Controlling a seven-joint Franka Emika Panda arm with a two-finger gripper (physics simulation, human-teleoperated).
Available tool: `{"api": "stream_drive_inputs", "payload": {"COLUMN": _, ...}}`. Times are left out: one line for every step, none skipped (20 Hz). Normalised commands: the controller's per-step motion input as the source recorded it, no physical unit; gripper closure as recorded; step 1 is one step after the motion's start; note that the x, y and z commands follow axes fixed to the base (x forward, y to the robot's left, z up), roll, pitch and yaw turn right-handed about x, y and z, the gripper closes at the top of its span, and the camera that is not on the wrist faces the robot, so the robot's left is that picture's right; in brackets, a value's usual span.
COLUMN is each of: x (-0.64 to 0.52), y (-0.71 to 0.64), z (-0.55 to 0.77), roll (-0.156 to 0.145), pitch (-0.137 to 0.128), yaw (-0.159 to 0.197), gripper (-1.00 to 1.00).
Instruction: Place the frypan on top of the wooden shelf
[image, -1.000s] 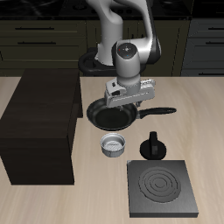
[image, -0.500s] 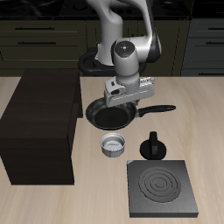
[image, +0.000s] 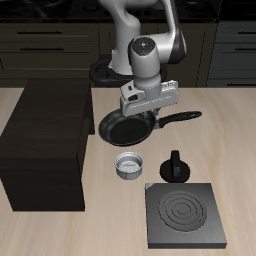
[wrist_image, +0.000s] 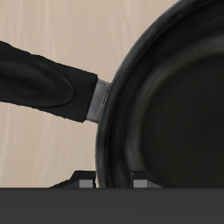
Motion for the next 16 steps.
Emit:
{"api": "stream_drive_inputs", "payload": {"x": -0.02, "y": 0.01, "z": 0.49, "roll": 0.021, "pitch": -0.112, "yaw": 0.064, "gripper": 1.00}}
{"api": "stream_drive_inputs", "payload": {"x": 0.05, "y": -0.08, "z": 0.52, "roll": -0.078, "pitch": -0.066, "yaw": -0.055, "gripper": 1.00}}
{"api": "stream_drive_inputs", "payload": {"x": -0.08, "y": -0.05, "z": 0.27, "roll": -0.002, "pitch": -0.061, "yaw": 0.014, "gripper": 1.00}}
{"api": "stream_drive_inputs", "payload": {"x": -0.02, "y": -0.11, "z": 0.51, "roll": -0.014, "pitch": -0.065, "yaw": 0.002, "gripper": 1.00}}
{"api": "stream_drive_inputs", "payload": {"x": 0.01, "y": -0.09, "z": 0.62, "roll": -0.075, "pitch": -0.128, "yaw": -0.017, "gripper": 1.00}}
{"api": "stream_drive_inputs", "payload": {"x": 0.01, "y": -0.03, "z": 0.46, "roll": -0.020, "pitch": -0.068, "yaw": 0.037, "gripper": 1.00}}
{"api": "stream_drive_inputs", "payload": {"x": -0.04, "y": -0.10, "z": 0.44, "roll": -0.061, "pitch": -0.098, "yaw": 0.001, "gripper": 1.00}}
{"api": "stream_drive_inputs", "payload": {"x": -0.02, "y": -0.03, "z": -0.02, "roll": 0.000, "pitch": 0.000, "yaw": 0.000, "gripper": 1.00}}
{"api": "stream_drive_inputs", "payload": {"x": -0.01, "y": -0.07, "z": 0.82, "roll": -0.042, "pitch": -0.160, "yaw": 0.047, "gripper": 1.00}}
{"api": "stream_drive_inputs", "payload": {"x": -0.02, "y": -0.05, "z": -0.03, "roll": 0.000, "pitch": 0.000, "yaw": 0.000, "gripper": 1.00}}
{"api": "stream_drive_inputs", "payload": {"x": 0.00, "y": -0.14, "z": 0.41, "roll": -0.071, "pitch": -0.054, "yaw": -0.049, "gripper": 1.00}}
{"api": "stream_drive_inputs", "payload": {"x": -0.03, "y": -0.02, "z": 0.44, "roll": -0.019, "pitch": -0.088, "yaw": 0.033, "gripper": 1.00}}
{"api": "stream_drive_inputs", "payload": {"x": 0.02, "y": -0.17, "z": 0.33, "roll": -0.065, "pitch": -0.039, "yaw": -0.022, "gripper": 1.00}}
{"api": "stream_drive_inputs", "payload": {"x": -0.03, "y": -0.02, "z": 0.40, "roll": -0.044, "pitch": -0.052, "yaw": 0.002, "gripper": 1.00}}
{"api": "stream_drive_inputs", "payload": {"x": 0.03, "y": -0.16, "z": 0.47, "roll": -0.057, "pitch": -0.095, "yaw": 0.019, "gripper": 1.00}}
{"api": "stream_drive_inputs", "payload": {"x": -0.05, "y": -0.09, "z": 0.33, "roll": -0.044, "pitch": -0.053, "yaw": -0.023, "gripper": 1.00}}
